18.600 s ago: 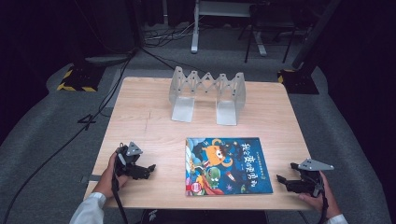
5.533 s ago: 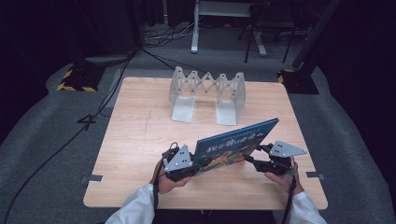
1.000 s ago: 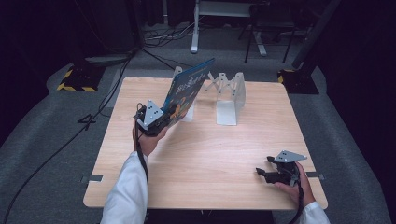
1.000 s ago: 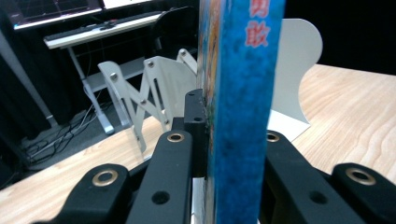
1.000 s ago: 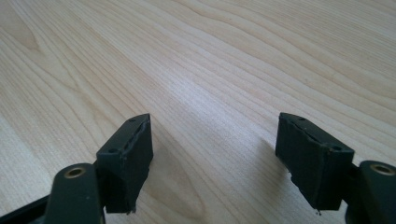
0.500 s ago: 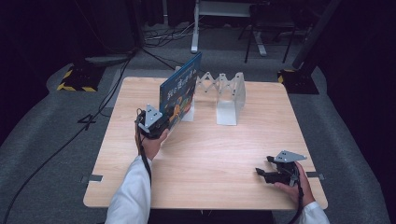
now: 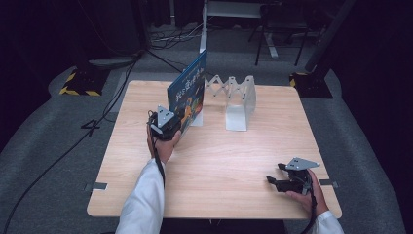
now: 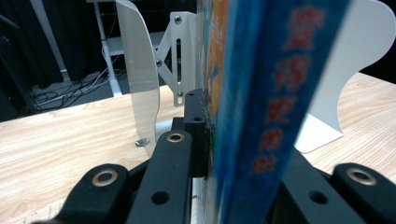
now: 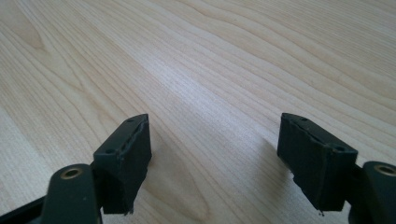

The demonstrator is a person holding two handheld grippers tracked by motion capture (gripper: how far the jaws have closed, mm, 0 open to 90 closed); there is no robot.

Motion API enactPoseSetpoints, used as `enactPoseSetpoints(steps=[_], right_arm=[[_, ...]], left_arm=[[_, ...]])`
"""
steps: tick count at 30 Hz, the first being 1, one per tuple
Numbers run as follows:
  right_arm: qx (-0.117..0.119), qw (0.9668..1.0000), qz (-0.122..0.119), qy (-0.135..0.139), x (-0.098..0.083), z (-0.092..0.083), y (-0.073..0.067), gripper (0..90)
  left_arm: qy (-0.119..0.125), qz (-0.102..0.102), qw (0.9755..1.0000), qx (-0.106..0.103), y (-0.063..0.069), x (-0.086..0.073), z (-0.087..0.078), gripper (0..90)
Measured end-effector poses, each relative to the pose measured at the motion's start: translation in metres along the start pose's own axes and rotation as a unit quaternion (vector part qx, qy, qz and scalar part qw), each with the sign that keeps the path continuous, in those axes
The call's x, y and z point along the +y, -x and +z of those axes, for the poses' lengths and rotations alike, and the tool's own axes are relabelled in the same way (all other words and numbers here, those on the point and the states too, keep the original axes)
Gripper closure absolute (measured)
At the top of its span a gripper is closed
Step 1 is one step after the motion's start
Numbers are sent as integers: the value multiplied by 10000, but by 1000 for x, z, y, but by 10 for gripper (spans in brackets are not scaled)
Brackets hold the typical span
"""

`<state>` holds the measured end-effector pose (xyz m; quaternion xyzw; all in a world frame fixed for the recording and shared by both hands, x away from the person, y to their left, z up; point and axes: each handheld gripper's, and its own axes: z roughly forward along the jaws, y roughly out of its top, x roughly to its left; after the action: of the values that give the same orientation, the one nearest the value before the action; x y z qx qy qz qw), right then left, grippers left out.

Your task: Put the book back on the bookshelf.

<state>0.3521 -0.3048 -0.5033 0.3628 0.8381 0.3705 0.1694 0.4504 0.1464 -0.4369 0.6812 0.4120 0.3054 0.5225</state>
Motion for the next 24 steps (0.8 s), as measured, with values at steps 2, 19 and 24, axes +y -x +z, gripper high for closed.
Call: enactPoseSetpoints(steps=[2, 19, 24], right_arm=[[-1, 10000, 1, -1, 0, 0, 0, 263], [15, 10000, 6, 1, -1, 0, 1, 257], [21, 10000, 15, 10, -1, 1, 1, 252]], left_arm=[[30, -102, 9999, 51, 1, -1, 1, 822], [-81, -36, 9997, 247, 4, -19, -10, 735], [-166, -45, 9998, 81, 2, -29, -21, 716]])
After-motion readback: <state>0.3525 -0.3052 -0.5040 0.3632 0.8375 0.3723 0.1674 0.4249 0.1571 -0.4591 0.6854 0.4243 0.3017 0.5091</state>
